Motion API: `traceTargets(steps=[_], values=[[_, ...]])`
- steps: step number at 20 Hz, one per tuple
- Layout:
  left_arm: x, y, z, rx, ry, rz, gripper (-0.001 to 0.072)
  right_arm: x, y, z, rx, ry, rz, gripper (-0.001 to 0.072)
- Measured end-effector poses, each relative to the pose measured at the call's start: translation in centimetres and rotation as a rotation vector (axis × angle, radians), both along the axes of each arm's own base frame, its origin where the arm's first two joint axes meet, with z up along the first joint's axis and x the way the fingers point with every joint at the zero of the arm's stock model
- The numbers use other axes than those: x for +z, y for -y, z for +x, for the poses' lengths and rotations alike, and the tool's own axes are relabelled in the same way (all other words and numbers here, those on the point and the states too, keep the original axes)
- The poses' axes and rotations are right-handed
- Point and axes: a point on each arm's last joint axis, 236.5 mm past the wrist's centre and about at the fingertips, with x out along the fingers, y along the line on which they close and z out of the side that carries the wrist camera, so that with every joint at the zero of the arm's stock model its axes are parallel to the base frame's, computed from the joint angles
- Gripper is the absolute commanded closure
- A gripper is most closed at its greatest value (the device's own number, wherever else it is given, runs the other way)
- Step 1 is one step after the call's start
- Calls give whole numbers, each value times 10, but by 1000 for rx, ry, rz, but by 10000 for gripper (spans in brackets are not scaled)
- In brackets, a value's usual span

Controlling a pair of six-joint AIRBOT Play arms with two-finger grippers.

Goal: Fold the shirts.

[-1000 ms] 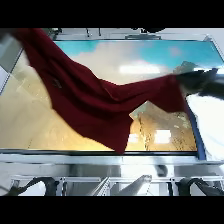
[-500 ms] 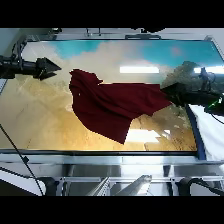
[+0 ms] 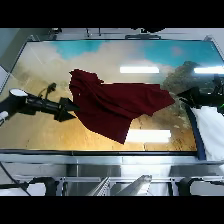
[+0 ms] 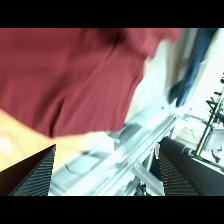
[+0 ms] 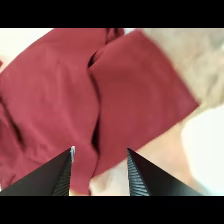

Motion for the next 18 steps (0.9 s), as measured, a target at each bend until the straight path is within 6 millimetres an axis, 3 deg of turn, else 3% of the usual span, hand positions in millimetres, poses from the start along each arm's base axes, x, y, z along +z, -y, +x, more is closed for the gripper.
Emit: traceTargets(steps=[4,7,9,10,12,13,18], values=[[-41,28,-39,38,-63,88,17,-10,2,24,36,-13,11,330],[-61,37,-43,82,-52,149,17,-12,-3,35,60,-10,14,330],[-68,38,-35,131,-27,178,26,-12,-6,39,67,-9,13,330],[-71,36,-28,164,-12,193,182,-11,-6,40,69,-6,11,330],[-79,26,-10,231,44,245,641,-10,-6,43,73,1,6,329],[-82,25,-6,244,63,262,677,-10,-5,44,77,1,-1,327],[-68,30,9,246,112,241,678,-25,5,46,116,-18,-81,320]])
